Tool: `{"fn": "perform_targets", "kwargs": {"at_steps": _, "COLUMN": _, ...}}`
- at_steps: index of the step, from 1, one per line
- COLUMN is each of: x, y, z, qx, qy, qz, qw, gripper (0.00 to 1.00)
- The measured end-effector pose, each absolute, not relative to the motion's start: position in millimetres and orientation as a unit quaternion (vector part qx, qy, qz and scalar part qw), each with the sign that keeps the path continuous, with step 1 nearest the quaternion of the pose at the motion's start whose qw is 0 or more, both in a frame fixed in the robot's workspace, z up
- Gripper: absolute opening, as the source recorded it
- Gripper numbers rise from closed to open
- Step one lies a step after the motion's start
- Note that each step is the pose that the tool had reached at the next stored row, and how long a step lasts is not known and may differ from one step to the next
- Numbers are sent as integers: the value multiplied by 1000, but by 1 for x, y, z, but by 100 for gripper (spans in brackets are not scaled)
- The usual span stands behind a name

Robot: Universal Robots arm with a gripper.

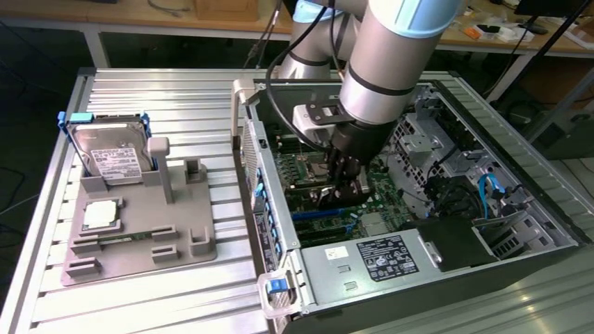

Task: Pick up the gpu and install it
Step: 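Insert the gpu into the slot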

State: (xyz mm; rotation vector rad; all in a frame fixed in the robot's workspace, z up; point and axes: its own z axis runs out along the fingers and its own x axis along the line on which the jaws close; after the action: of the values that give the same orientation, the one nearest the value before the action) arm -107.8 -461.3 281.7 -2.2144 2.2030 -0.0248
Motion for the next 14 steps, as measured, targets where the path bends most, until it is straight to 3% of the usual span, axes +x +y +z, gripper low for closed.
{"fn": "perform_targets", "kwargs": {"at_steps": 14, "x": -112, "y": -461, "z": 277, "qx": -709, "qy": 705, "qz": -8, "qw": 9, "gripper": 27}}
